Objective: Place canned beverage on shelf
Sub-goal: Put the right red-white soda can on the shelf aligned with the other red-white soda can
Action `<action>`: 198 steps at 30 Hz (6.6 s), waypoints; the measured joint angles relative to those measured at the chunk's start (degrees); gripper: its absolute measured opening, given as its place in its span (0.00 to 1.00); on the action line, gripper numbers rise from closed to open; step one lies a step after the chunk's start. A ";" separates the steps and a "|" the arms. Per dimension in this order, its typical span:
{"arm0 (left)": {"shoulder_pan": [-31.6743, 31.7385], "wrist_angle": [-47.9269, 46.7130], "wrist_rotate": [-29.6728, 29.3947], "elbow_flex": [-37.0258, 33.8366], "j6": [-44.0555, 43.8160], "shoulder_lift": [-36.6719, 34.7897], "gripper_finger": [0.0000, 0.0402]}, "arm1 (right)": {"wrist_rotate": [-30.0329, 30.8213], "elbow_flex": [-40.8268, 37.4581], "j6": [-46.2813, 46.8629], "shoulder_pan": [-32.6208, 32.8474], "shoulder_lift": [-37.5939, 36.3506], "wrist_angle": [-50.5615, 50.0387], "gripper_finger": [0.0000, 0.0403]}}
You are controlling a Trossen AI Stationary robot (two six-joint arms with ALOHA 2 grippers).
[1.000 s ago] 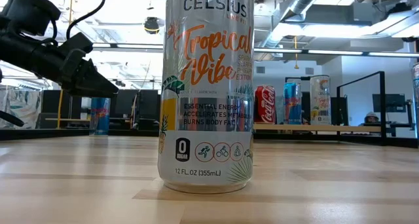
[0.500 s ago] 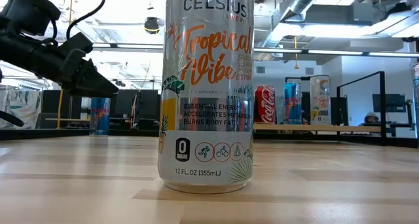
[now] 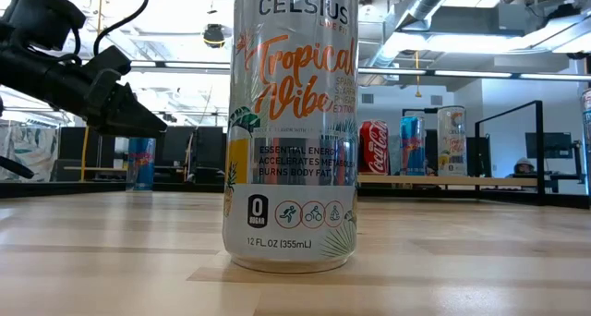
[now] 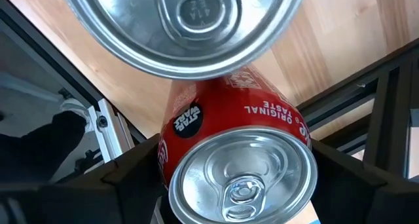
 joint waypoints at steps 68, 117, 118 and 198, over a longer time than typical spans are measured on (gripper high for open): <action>0.02 -0.01 0.01 0.00 0.00 0.00 0.83 | 28.26 9.20 -94.38 -70.84 -11.83 -3.14 0.84; 0.00 -0.01 0.02 0.00 0.00 -0.02 0.83 | 14.59 15.54 -96.05 -100.59 1.53 -8.75 0.88; 0.01 -0.01 0.02 0.00 0.00 -0.02 0.83 | 14.09 15.54 -96.03 -100.60 1.53 -8.77 0.89; 0.01 -0.01 0.01 0.00 0.00 -0.01 0.83 | 25.37 -32.85 -78.32 -92.14 -36.70 41.79 0.04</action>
